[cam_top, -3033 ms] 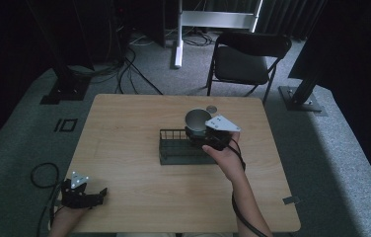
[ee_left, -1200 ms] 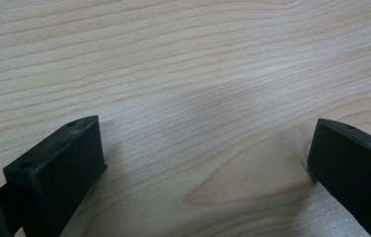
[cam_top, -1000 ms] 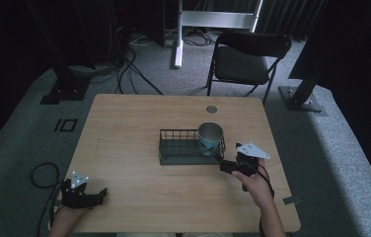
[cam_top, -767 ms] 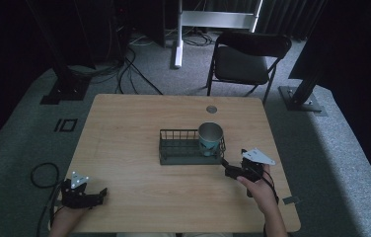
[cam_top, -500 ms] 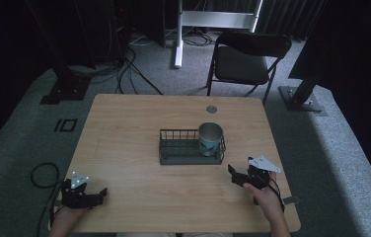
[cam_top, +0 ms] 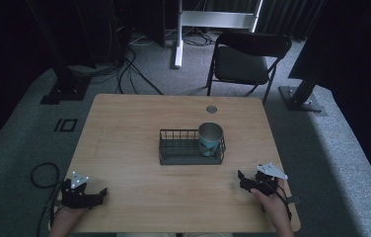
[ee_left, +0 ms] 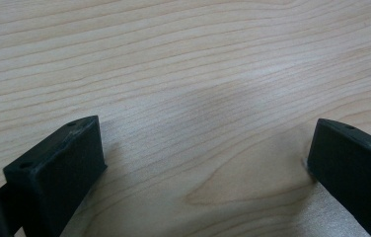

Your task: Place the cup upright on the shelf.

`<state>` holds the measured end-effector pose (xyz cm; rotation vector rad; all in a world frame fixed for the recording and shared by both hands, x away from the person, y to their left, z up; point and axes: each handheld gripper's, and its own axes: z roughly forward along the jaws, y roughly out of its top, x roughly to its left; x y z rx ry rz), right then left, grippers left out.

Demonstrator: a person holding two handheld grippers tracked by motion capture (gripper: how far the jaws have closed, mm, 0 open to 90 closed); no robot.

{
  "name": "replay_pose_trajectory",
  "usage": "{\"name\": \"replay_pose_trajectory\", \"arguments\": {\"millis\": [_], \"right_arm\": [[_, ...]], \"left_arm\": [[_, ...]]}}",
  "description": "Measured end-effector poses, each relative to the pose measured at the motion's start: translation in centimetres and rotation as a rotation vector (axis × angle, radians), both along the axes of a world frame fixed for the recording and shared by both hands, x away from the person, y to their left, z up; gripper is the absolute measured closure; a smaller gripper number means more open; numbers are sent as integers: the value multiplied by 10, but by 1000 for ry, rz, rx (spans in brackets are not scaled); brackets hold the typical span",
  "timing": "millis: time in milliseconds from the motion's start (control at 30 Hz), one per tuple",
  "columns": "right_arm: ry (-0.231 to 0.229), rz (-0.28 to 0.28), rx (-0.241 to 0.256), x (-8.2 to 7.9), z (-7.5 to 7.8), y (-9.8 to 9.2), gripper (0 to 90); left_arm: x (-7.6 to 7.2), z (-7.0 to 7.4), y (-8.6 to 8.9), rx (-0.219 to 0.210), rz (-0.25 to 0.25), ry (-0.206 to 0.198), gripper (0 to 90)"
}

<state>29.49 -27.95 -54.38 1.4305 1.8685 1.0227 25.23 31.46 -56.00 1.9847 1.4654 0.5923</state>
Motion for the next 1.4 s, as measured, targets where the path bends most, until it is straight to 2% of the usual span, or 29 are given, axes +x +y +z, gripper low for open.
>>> {"name": "replay_pose_trajectory", "arguments": {"millis": [100,233,467,533,633,700,767,800,867,933,1000,1400], "right_arm": [[11,-21,9,0,0,-1,112],[42,-64,-41,-2,-6,-4,112],[77,-107,-29,-7,-10,-16,112],[94,-112,1,-9,-10,-18,112],[112,-114,-18,-12,-13,-21,112],[135,-114,-1,-13,-15,-24,112],[132,-120,-2,-14,-14,-26,112],[139,-119,-12,-15,-15,-26,112],[176,-97,-2,-15,-16,-26,111],[176,-85,-12,-16,-16,-25,111],[177,-68,-48,-17,-16,-24,111],[179,-33,-46,-17,-16,-24,111]], "left_arm": [[0,0,0,0,0,0,14],[0,0,0,0,0,0,14],[0,0,0,0,0,0,14],[0,0,0,0,0,0,15],[0,0,0,0,0,0,15],[0,0,0,0,0,0,15],[0,0,0,0,0,0,15],[0,0,0,0,0,0,15],[0,0,0,0,0,0,15],[0,0,0,0,0,0,15],[0,0,0,0,0,0,15],[0,0,0,1,0,0,14]]}}
